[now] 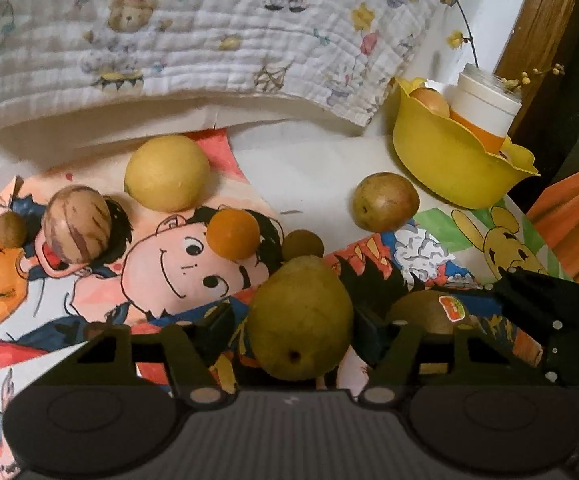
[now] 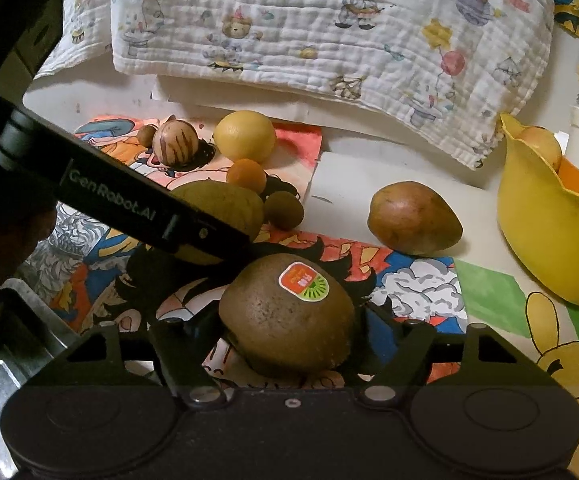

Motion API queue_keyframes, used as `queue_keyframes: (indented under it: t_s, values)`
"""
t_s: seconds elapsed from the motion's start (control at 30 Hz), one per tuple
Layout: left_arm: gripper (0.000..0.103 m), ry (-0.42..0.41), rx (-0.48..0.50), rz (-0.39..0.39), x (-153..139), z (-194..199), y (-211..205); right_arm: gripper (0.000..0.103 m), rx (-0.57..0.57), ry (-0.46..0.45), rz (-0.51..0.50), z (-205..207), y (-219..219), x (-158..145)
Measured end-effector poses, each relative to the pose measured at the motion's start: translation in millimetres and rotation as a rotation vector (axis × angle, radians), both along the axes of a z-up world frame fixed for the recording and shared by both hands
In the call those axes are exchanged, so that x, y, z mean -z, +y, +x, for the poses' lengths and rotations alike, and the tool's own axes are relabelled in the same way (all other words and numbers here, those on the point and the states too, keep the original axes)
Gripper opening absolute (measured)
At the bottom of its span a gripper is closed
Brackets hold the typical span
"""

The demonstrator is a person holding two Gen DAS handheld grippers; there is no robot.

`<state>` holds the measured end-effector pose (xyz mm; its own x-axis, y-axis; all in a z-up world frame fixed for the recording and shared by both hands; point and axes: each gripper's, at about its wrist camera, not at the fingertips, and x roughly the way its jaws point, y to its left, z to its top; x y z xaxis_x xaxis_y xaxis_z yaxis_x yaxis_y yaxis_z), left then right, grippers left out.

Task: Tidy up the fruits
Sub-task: 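Close left tool on green pear while right tool grasps stickered brown kiwi, then carry pear and kiwi onto the metal tray and open both tools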

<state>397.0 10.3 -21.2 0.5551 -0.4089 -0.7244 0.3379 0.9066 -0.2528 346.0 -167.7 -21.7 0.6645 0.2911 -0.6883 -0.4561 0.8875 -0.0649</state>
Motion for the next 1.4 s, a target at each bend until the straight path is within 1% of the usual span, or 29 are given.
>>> queue_keyframes:
  t_s: [0.07, 0.17, 0.27, 0.3, 0.33, 0.37, 0.5, 0.7, 0.87, 1.03, 1.2, 1.4]
  values:
    - [0.068, 0.004, -0.005, -0.017, 0, 1, 2, 0.075, -0.004, -0.001, 0.001, 0, 0, 0]
    - [0.067, 0.008, -0.016, -0.035, 0, 4, 4, 0.069, -0.009, 0.004, 0.011, 1, 1, 0]
    - [0.067, 0.012, -0.020, -0.043, 0, 6, 4, 0.068, -0.011, -0.003, 0.008, 0, 2, 0]
    - [0.065, 0.010, -0.018, -0.044, 0, 6, 4, 0.068, -0.011, -0.004, 0.010, 0, 1, 1]
    - [0.057, 0.009, -0.012, -0.052, 0, 6, 3, 0.068, -0.010, -0.004, 0.014, 0, 1, 1]
    - [0.058, 0.009, -0.014, -0.060, -1, 5, 3, 0.068, -0.010, -0.005, 0.018, 0, 0, 1]
    - [0.057, 0.004, -0.024, -0.047, -2, 1, 1, 0.067, -0.011, -0.006, 0.023, -1, -1, 1]
    - [0.057, 0.029, -0.046, -0.055, -6, -9, 9, 0.067, -0.006, -0.004, 0.048, -7, -5, -2]
    - [0.057, 0.008, -0.048, -0.084, -19, -26, 17, 0.067, -0.005, -0.010, 0.064, -20, -8, -9]
    - [0.057, -0.022, -0.053, -0.090, -34, -50, 25, 0.067, -0.015, -0.030, 0.076, -38, -11, -22]
    - [0.057, -0.044, -0.061, -0.091, -45, -79, 35, 0.067, -0.039, -0.042, 0.089, -63, -9, -34]
    - [0.057, -0.055, -0.067, -0.090, -52, -121, 47, 0.067, -0.079, -0.039, 0.106, -101, -2, -43]
